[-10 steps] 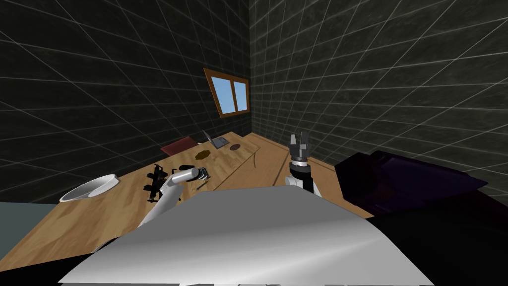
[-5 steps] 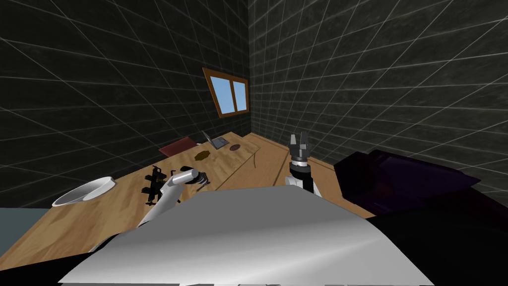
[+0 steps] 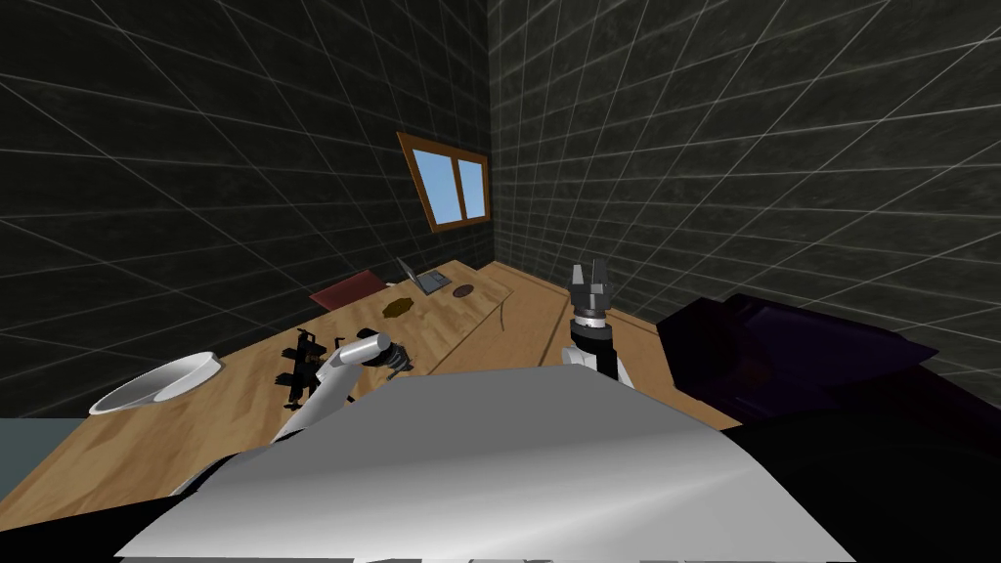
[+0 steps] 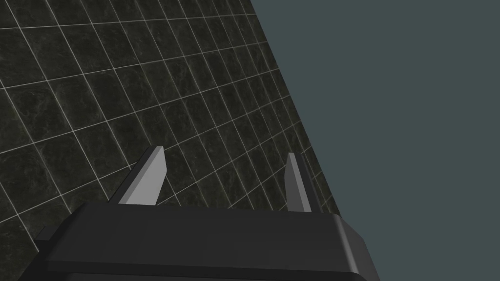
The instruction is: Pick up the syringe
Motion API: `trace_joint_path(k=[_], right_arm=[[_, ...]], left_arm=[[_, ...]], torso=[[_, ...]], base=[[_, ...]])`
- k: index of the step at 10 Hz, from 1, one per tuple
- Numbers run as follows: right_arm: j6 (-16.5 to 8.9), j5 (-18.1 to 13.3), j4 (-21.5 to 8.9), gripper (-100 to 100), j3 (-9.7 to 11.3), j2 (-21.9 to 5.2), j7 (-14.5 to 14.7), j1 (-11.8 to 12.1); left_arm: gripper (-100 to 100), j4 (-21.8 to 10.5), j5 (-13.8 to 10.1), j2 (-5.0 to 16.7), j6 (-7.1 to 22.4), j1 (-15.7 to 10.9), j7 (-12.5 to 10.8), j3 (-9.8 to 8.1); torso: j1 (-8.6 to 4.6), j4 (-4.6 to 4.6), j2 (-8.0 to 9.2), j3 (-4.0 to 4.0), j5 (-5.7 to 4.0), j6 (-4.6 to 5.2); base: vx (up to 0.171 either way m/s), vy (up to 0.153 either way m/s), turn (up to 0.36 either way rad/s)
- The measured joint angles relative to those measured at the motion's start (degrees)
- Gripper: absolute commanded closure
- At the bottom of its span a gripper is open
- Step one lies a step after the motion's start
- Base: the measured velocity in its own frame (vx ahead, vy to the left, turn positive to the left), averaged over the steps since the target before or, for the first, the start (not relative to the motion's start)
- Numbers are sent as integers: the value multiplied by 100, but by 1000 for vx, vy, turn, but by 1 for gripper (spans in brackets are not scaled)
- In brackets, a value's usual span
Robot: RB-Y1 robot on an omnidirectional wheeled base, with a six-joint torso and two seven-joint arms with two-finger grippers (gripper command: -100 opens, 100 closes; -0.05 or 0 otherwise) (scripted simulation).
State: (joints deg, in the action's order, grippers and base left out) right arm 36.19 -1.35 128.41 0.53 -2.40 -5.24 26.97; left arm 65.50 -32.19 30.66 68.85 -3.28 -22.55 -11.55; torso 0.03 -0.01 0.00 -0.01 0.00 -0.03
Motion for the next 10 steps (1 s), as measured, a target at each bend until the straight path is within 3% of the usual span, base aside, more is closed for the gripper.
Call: trace_joint_path(k=[1,5,6,10], right_arm=[[0,0,0,0,0,0,0,0],[0,0,0,0,0,0,0,0],[0,0,0,0,0,0,0,0],[0,0,0,0,0,0,0,0]], left_arm=[[-100,1,0,0,-3,0,1,0],[-100,-329,125,-204,-366,-5,87,38],[100,-345,124,-209,-384,-5,100,39],[100,-344,122,-210,-376,-3,96,39]], torso=[[-3,0,2,1,-1,0],[4,-2,-8,-5,1,0],[4,-1,-6,-4,2,2],[13,-1,-9,-5,6,4]], base=[[23,15,0],[24,19,-1],[0,0,0],[0,0,0]])
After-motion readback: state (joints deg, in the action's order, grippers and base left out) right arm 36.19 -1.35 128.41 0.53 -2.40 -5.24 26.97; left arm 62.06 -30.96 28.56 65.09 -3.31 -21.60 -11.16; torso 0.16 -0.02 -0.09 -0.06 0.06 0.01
